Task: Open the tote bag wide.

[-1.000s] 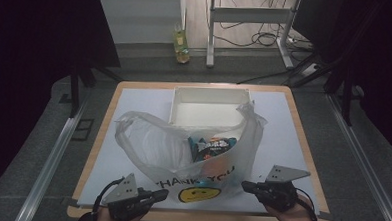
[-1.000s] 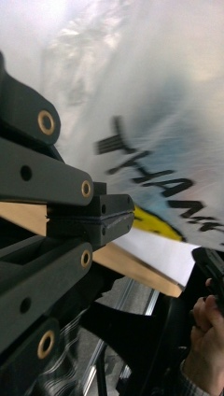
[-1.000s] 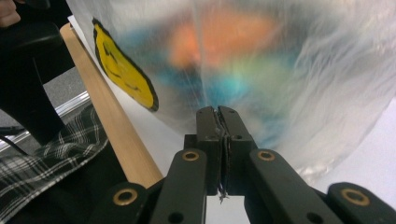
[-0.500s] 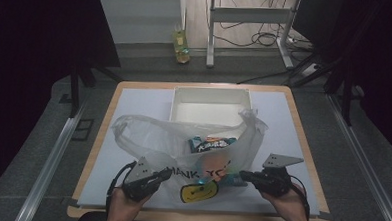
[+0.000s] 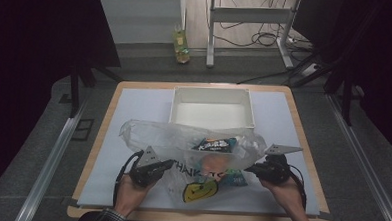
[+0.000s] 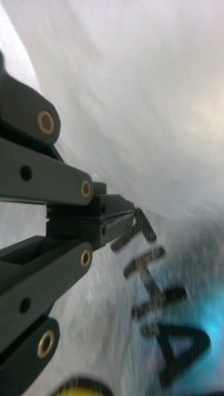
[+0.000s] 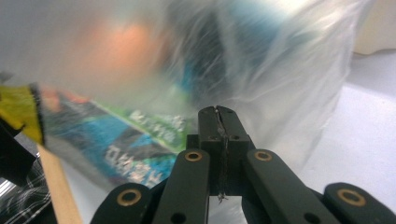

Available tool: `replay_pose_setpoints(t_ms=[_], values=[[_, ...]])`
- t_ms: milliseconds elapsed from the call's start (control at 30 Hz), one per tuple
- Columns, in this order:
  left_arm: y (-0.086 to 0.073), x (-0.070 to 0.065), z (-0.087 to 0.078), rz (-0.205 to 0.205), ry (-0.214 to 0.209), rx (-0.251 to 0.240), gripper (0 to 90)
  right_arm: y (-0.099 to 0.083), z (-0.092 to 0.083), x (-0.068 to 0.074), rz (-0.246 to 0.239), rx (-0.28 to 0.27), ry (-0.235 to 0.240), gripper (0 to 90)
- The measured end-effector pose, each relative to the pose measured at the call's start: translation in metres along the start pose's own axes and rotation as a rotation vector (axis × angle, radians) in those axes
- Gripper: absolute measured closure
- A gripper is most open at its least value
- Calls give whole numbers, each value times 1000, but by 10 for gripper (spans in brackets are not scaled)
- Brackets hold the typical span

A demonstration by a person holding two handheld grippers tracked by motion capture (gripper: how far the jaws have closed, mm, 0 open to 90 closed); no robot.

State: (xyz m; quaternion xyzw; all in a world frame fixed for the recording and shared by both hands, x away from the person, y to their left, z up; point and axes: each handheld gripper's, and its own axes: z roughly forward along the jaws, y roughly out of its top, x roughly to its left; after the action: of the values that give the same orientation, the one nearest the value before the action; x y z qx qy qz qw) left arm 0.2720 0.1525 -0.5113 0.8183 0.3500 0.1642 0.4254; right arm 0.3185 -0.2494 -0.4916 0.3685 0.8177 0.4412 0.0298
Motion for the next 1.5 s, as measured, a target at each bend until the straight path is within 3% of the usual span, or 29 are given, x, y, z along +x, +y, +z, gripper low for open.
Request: replay_pose_setpoints(t_ms=[200,300,467,500,600,700,933,1033,1300,1500], values=[[0,13,14,-7,25,42,889,3,13,-16,16,42,-47,891],[-1,21,25,14,40,100,889,4,17,-24,32,59,-67,892],[-2,32,37,-16,55,153,889,2,23,-34,45,99,-111,891],[-2,31,38,-30,49,143,889,2,24,-35,41,104,-115,891],[0,29,33,-20,38,128,889,2,21,-35,41,98,-112,891],[3,24,23,-24,23,91,889,4,12,-30,33,79,-106,891],[-1,14,-1,-19,-10,83,882,2,-18,-10,-1,57,-68,891],[-1,9,-12,-29,-20,55,875,0,-33,1,-7,49,-50,890],[-2,0,-22,-26,-37,40,871,4,-70,28,-37,33,-29,888],[-1,-5,-25,-11,-49,30,869,18,-99,49,-41,0,20,887]])
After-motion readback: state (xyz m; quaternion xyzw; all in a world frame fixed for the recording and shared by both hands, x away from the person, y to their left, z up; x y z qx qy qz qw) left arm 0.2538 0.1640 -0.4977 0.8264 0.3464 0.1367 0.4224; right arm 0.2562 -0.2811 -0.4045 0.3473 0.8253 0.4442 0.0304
